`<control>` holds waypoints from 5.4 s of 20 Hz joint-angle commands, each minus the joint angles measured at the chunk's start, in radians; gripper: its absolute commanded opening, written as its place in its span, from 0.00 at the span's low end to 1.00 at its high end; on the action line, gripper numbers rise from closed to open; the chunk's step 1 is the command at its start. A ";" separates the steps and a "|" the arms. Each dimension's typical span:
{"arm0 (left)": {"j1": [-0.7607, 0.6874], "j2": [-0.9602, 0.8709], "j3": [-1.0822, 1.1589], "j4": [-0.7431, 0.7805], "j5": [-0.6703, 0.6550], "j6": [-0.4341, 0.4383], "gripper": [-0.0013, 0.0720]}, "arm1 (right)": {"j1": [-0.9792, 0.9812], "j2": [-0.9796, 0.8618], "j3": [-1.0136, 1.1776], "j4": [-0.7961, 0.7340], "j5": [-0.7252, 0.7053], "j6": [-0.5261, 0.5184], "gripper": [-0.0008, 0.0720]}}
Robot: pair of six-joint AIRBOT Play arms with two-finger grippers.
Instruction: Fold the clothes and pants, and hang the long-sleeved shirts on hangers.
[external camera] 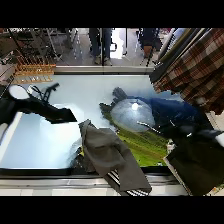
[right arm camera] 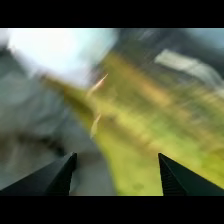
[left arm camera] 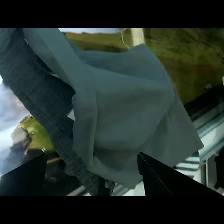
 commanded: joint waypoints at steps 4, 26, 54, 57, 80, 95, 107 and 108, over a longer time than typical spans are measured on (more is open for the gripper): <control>-0.118 -0.191 -0.061 -0.029 -0.027 -0.012 0.81 | 0.487 -0.152 -0.215 -0.104 -0.059 0.032 0.89; 0.122 0.092 0.428 -0.713 0.174 0.163 0.03 | 0.761 -0.341 0.869 -0.505 -0.100 0.140 0.03; -0.212 -0.177 0.052 0.272 0.206 -0.217 0.86 | 0.156 -0.763 0.144 0.308 -0.163 0.027 0.78; -0.237 -0.177 -0.073 0.297 0.366 -0.233 0.86 | 0.157 -0.763 0.144 0.313 -0.203 0.023 0.78; -0.234 -0.253 -0.158 0.316 0.788 -0.299 0.08 | 0.283 -0.945 0.306 0.271 -0.412 0.168 0.58; 0.148 0.168 0.042 -0.238 0.177 0.050 0.03 | 0.224 -0.543 0.502 -0.242 -0.202 0.216 0.02; 0.596 0.552 0.146 -1.594 0.113 0.163 0.03 | 0.081 0.156 1.138 -0.252 -0.181 0.158 0.02; 0.595 0.552 0.146 -1.525 0.113 0.163 0.03 | 0.081 0.124 1.146 -0.250 -0.183 0.157 0.02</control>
